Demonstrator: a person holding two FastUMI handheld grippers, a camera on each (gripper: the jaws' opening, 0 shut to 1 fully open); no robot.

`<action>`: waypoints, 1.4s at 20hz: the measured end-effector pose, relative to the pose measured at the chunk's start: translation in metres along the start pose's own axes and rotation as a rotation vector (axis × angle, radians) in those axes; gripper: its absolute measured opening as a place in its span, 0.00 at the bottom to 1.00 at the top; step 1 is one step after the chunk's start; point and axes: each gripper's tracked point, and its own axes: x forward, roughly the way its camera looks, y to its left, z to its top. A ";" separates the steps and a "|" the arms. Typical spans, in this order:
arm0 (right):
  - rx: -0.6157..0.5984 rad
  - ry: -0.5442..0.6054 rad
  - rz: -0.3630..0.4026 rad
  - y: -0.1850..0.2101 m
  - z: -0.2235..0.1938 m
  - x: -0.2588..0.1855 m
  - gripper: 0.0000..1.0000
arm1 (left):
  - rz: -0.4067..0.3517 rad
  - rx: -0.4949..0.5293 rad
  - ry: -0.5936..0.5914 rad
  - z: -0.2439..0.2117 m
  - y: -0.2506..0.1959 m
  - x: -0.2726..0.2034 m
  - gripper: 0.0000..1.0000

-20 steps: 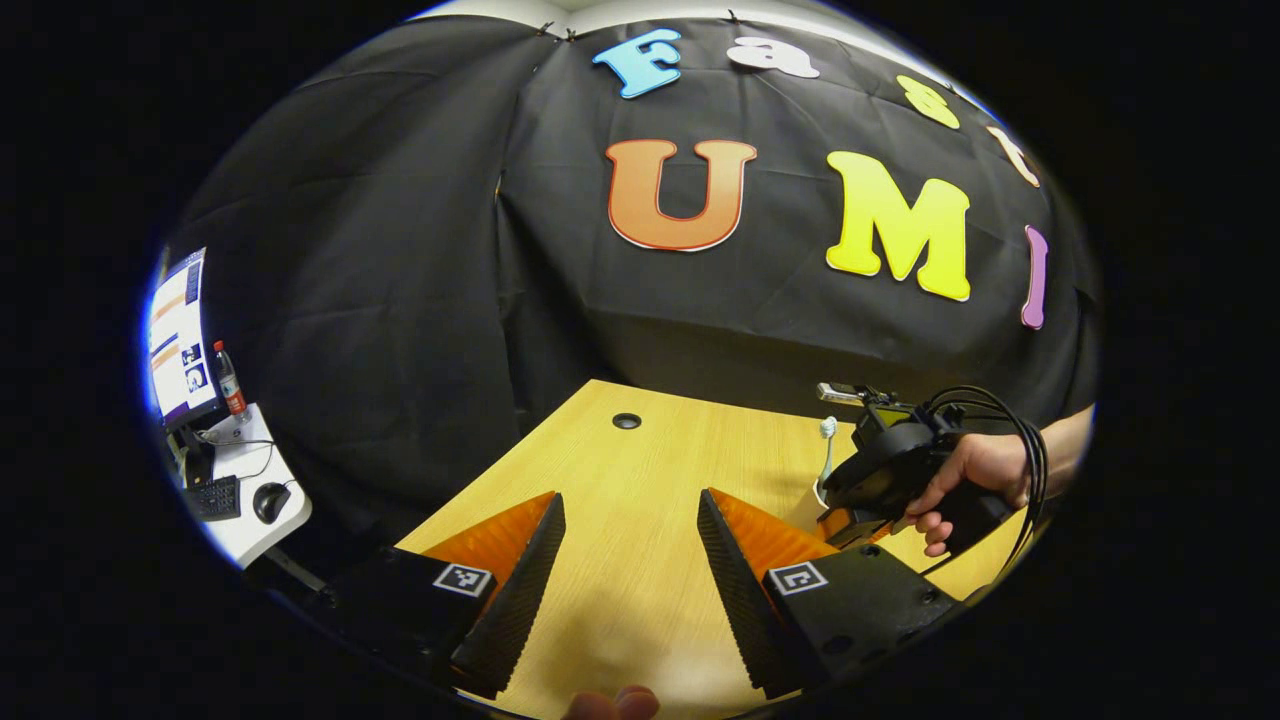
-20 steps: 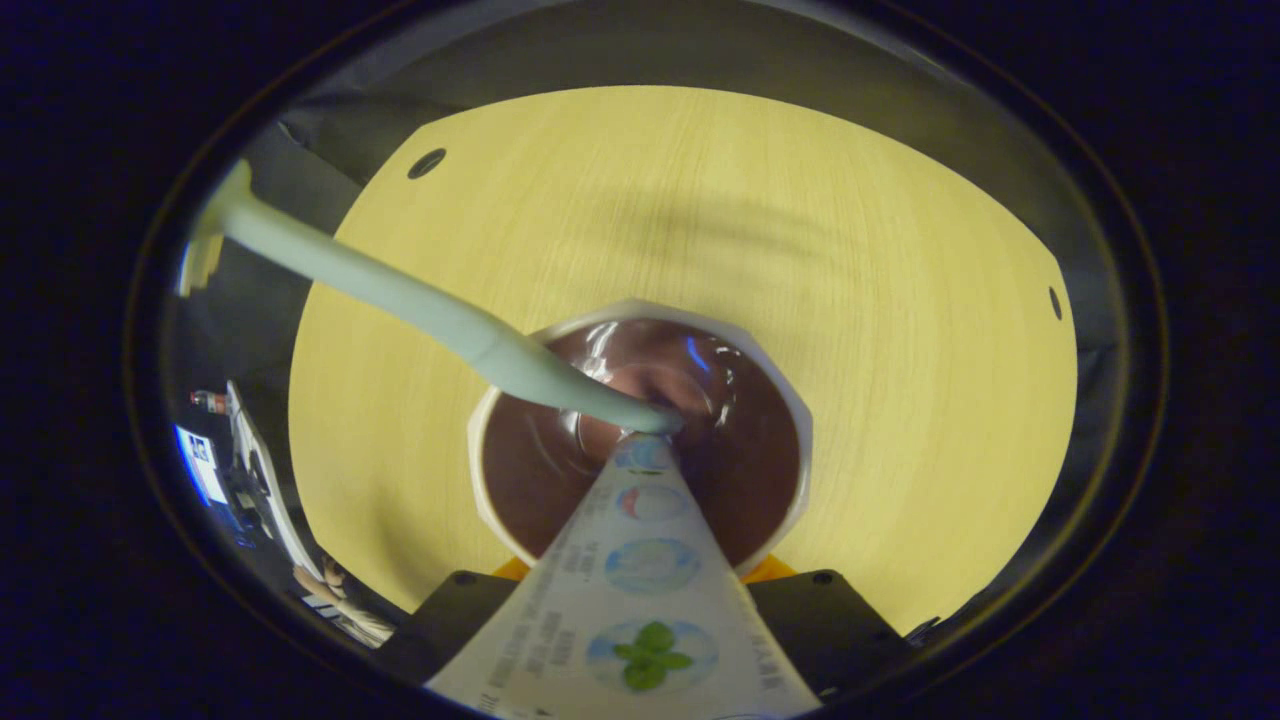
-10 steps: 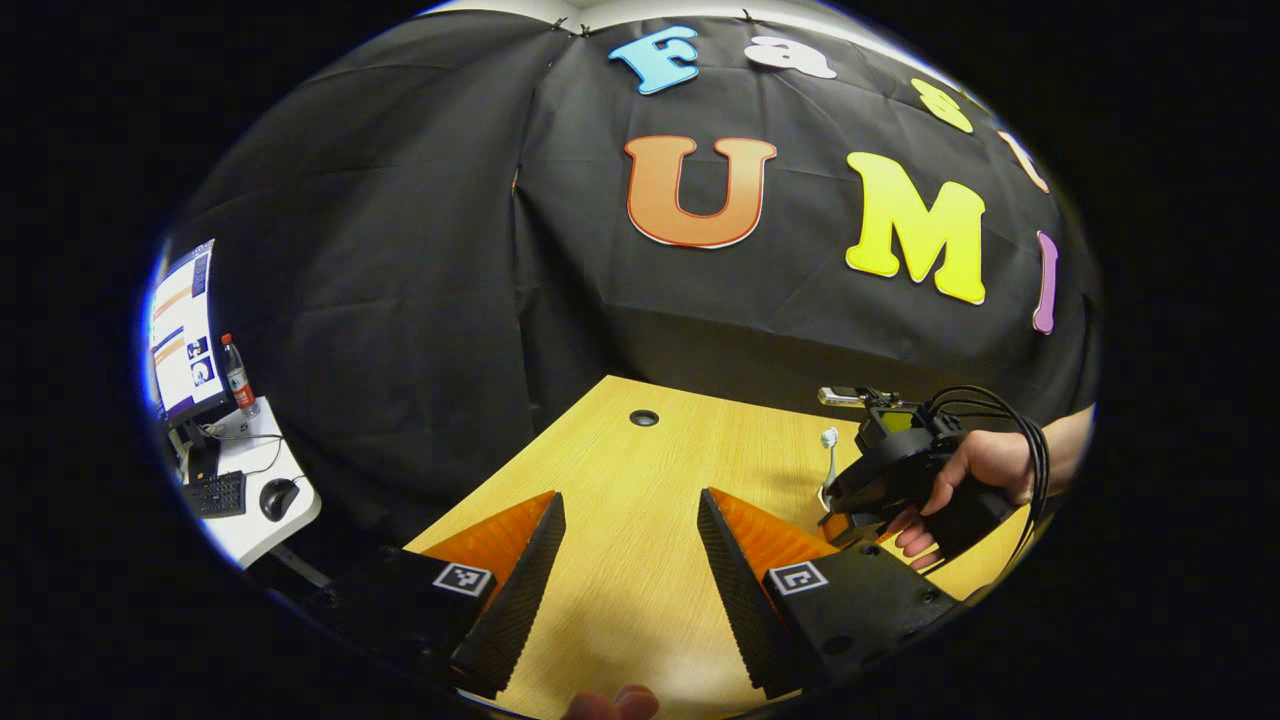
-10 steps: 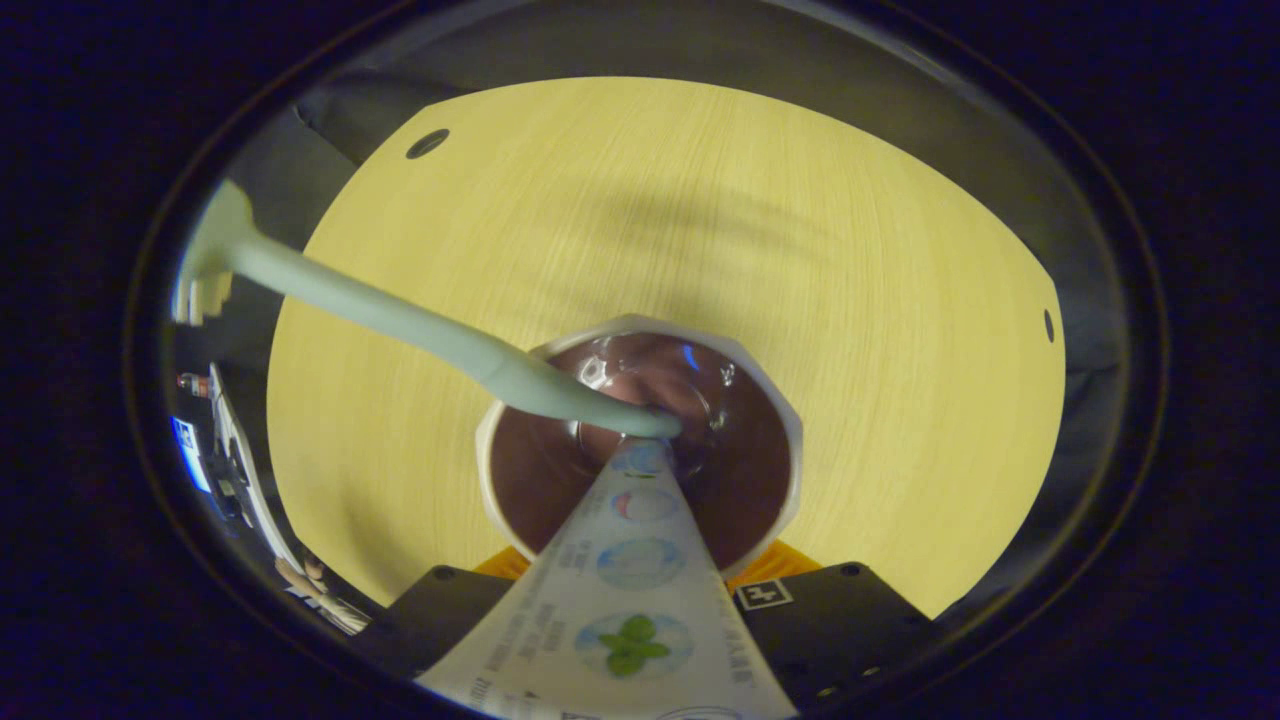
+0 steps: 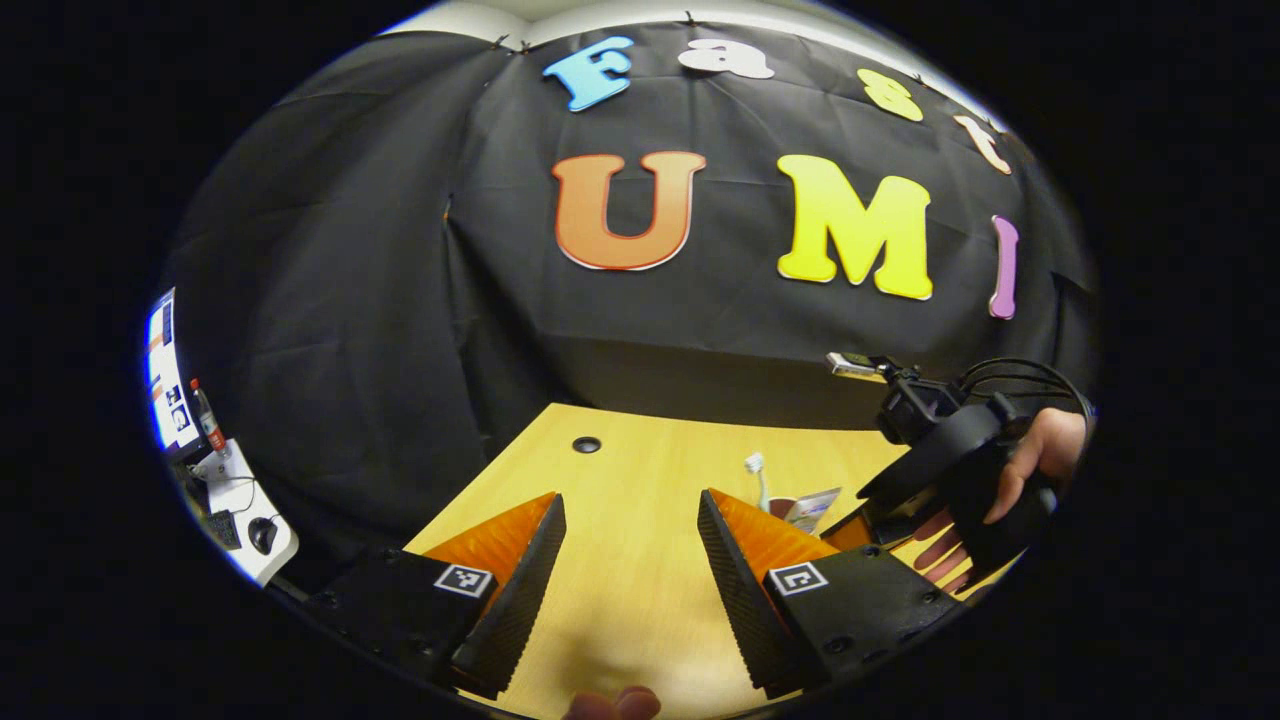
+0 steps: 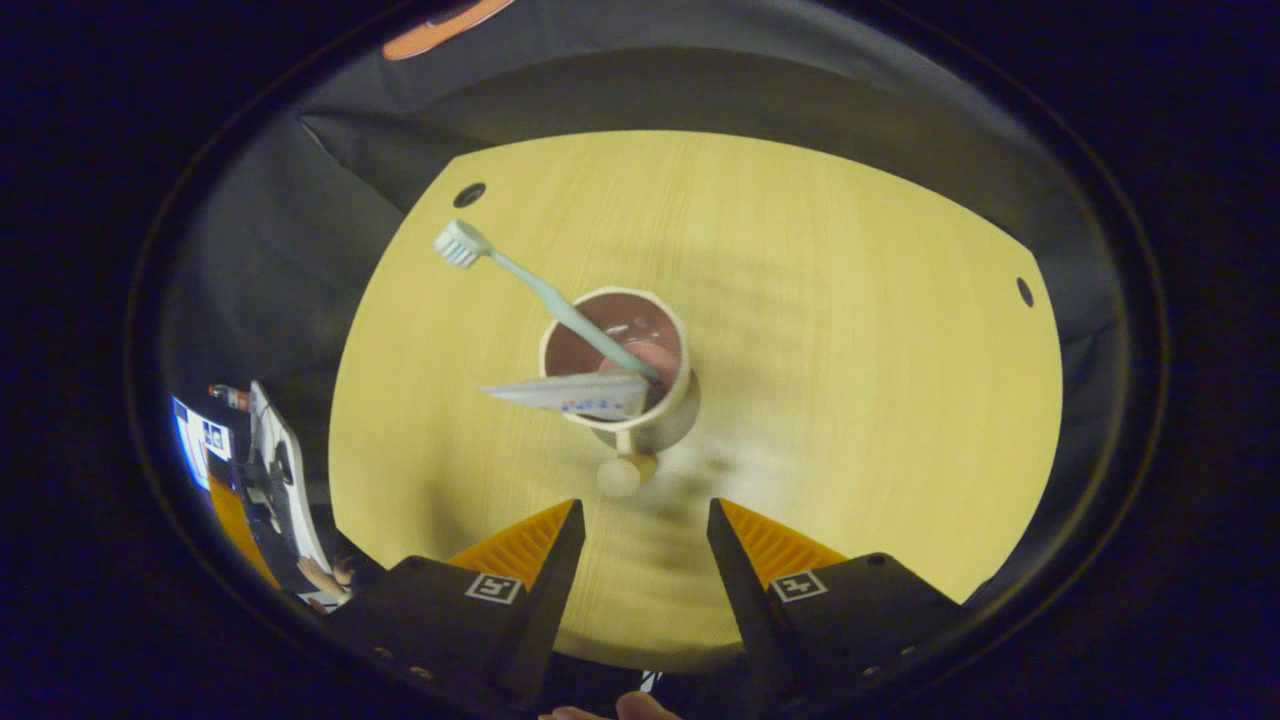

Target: Put the toothbrush and toothpaste on the desktop into the cup, then pick up the cup and place it on the coaster on the desktop.

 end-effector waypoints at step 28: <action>-0.008 -1.349 -0.227 -0.137 0.004 -0.352 0.83 | -0.198 0.026 -0.301 0.166 -0.155 -0.094 0.92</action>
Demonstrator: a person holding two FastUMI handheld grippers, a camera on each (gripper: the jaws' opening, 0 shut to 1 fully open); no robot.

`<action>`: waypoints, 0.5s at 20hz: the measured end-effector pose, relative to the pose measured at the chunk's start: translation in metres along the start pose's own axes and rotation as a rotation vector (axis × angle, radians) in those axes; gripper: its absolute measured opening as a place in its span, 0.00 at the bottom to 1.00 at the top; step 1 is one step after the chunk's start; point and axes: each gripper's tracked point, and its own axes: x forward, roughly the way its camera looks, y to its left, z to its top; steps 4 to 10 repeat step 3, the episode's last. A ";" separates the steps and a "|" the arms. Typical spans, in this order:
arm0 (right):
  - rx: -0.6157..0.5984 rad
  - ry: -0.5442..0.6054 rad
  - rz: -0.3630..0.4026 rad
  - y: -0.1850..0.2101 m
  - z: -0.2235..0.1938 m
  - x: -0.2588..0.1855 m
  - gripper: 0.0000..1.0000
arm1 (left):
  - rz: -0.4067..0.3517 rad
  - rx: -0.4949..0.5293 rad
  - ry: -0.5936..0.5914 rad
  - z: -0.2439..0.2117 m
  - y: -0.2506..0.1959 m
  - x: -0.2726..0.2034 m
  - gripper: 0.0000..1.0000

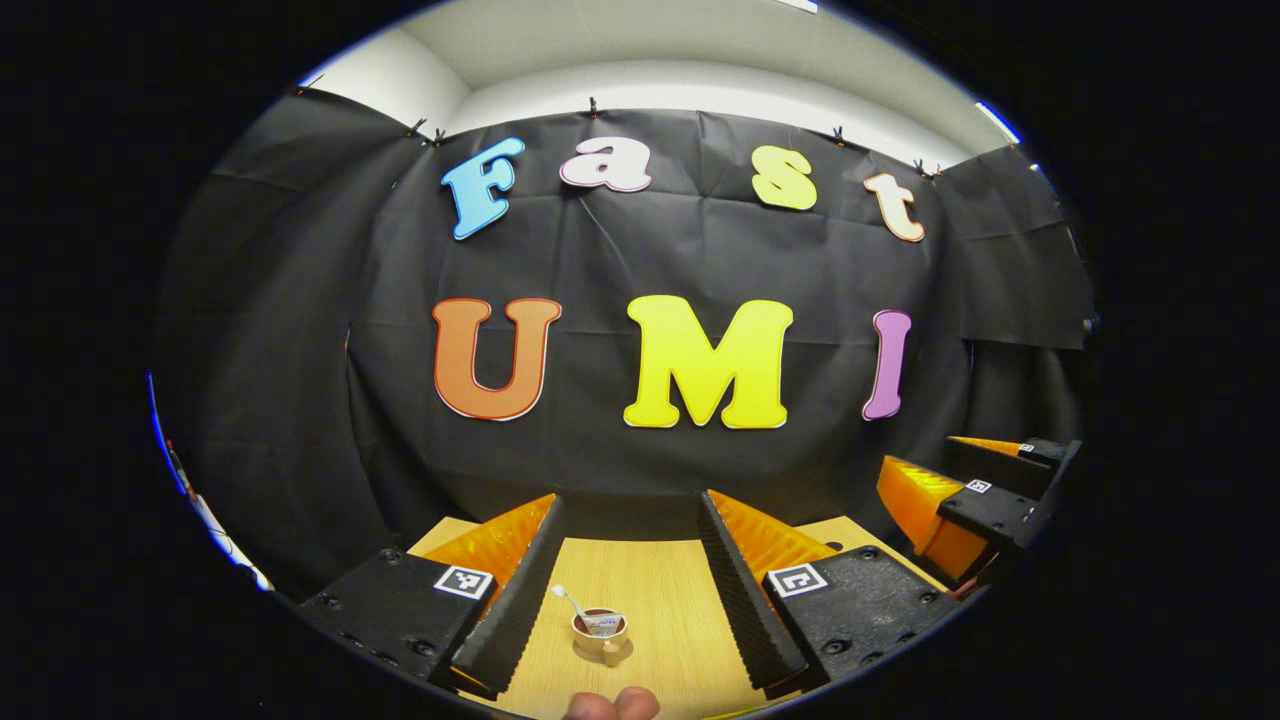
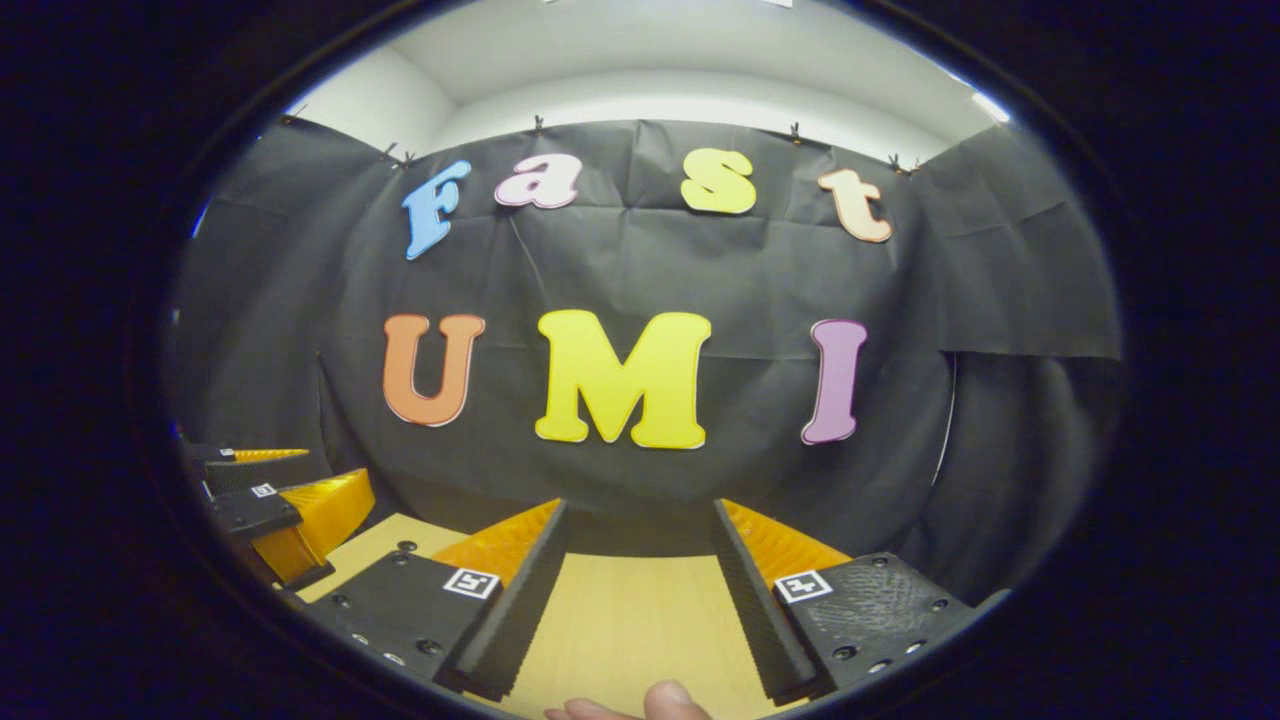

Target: Put the toothbrush and toothpaste on the desktop into the cup, then pick up the cup and place it on the coaster on the desktop.

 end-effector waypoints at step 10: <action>-0.003 0.001 0.013 0.001 0.000 0.000 0.88 | 0.010 -0.001 -0.005 0.001 0.000 0.000 0.84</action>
